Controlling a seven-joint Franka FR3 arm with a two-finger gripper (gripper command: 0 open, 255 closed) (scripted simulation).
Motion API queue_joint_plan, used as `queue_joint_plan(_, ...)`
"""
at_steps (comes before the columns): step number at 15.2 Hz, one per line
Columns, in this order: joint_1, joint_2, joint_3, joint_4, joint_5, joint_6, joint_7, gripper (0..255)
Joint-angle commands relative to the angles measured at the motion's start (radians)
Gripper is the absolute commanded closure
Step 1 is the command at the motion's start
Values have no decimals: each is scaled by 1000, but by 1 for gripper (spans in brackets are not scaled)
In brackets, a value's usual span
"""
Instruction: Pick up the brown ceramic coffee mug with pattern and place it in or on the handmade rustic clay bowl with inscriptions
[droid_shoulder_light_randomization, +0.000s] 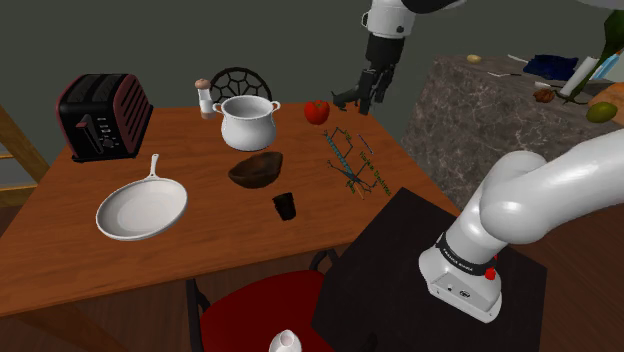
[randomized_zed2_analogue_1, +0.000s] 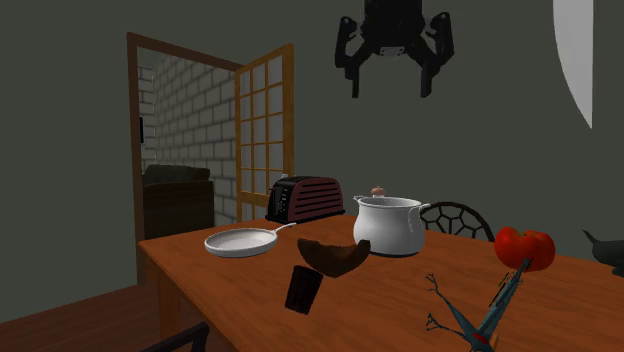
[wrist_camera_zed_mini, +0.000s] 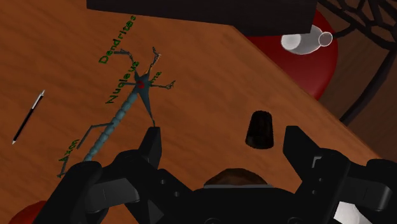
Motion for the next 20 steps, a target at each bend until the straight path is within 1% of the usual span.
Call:
queue_joint_plan(1, 7, 63, 16, 5, 8, 43, 21, 0)
queue_joint_plan(5, 23, 191, 53, 18, 23, 127, 69, 0)
queue_joint_plan(10, 43, 365, 93, 61, 31, 219, 128, 0)
queue_joint_plan(15, 63, 551, 125, 134, 27, 293, 188, 0)
queue_joint_plan(20, 87, 745, 146, 237, 12, 345, 246, 0)
